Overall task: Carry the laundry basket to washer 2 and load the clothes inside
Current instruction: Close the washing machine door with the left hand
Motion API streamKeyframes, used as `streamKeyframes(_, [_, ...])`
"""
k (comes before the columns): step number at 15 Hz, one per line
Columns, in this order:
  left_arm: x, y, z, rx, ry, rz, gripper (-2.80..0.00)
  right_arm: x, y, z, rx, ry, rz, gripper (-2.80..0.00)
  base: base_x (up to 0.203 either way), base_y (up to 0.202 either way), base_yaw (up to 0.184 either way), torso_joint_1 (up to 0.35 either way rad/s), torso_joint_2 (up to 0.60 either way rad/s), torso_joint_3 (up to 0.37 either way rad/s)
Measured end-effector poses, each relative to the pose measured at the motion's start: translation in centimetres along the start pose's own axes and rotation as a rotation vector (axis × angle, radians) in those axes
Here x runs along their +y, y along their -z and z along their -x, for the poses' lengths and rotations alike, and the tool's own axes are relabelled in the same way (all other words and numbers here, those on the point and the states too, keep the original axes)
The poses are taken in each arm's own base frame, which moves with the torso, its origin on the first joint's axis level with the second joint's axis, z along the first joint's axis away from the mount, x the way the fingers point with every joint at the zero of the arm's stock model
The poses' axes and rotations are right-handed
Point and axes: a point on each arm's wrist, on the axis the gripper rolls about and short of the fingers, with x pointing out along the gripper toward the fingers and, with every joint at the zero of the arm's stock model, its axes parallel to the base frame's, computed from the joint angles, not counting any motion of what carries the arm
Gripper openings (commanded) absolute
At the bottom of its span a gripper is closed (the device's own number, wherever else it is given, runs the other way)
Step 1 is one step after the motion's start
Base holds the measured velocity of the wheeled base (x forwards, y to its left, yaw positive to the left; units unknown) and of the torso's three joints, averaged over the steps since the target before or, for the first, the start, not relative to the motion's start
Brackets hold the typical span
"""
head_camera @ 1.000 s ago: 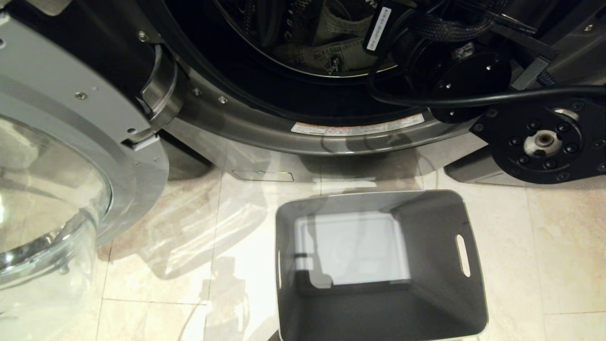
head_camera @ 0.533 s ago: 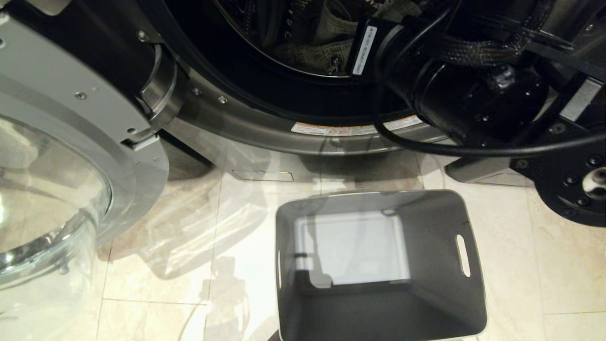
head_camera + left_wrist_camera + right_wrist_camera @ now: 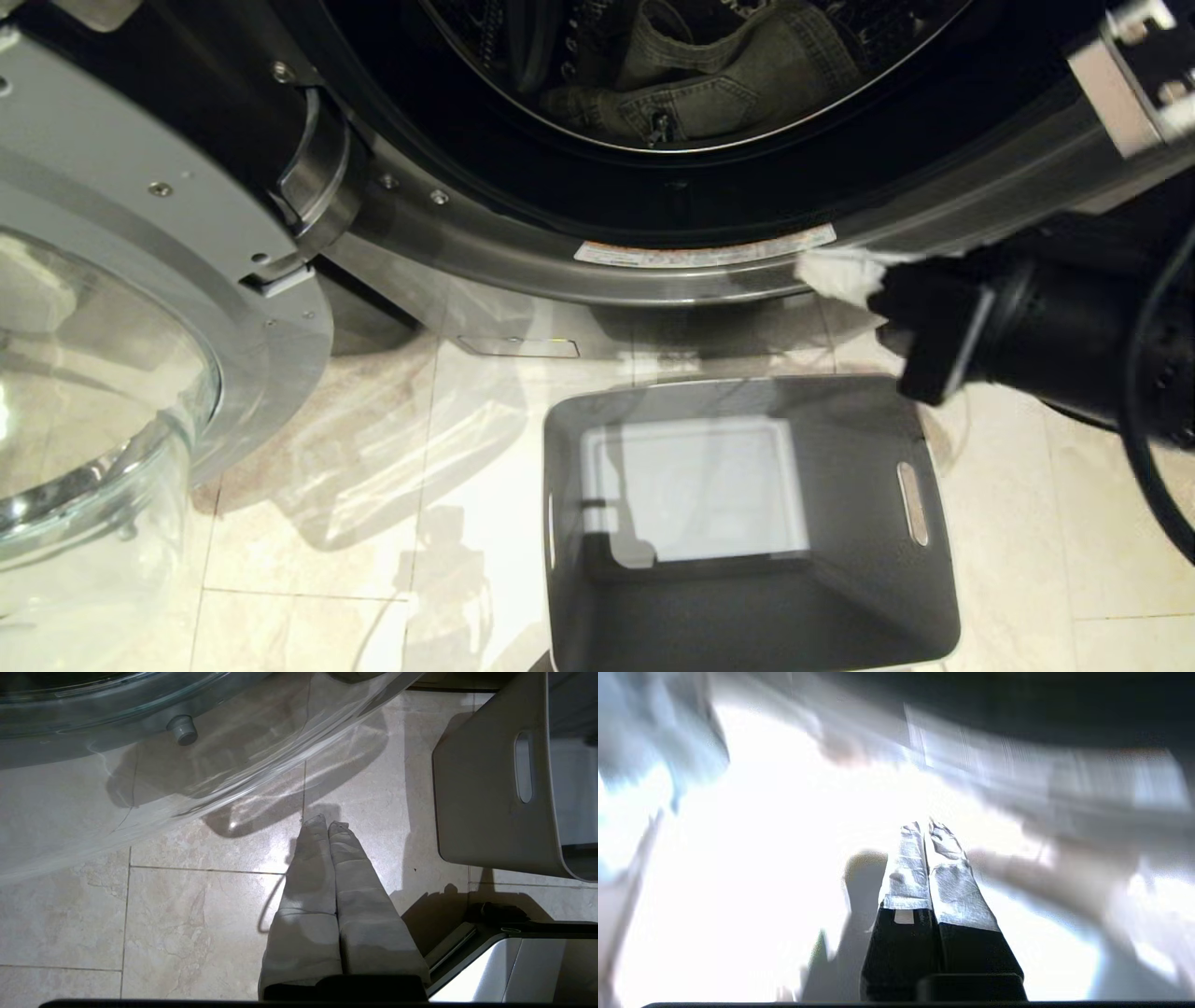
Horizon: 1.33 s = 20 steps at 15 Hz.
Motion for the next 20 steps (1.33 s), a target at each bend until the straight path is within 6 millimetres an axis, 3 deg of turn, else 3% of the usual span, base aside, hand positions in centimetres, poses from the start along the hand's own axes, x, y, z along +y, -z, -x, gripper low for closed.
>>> streamKeyframes(4, [0.0,0.0,0.0,0.0,0.001,0.0,-2.8,-3.8,5.0,5.9,0.26,0.143,0.05,-2.8,0.0,0.0,0.0,0.0,0.0,0.0])
streamKeyframes(7, [0.0,0.0,0.0,0.0,0.0,0.0,-2.8,-5.5,8.1,9.6,0.361,0.265,0.12,-2.8,0.0,0.0,0.0,0.0,0.0,0.0])
streamKeyframes(11, [0.0,0.0,0.0,0.0,0.001,0.0,-2.8,-6.0,10.3,13.0,0.362,0.342,0.126,-2.8,0.0,0.0,0.0,0.0,0.0,0.0])
streamKeyframes(20, [0.0,0.0,0.0,0.0,0.0,0.0,-2.8,-5.3,15.9,17.7,0.329,0.449,0.125,-2.8,0.0,0.0,0.0,0.0,0.0,0.0])
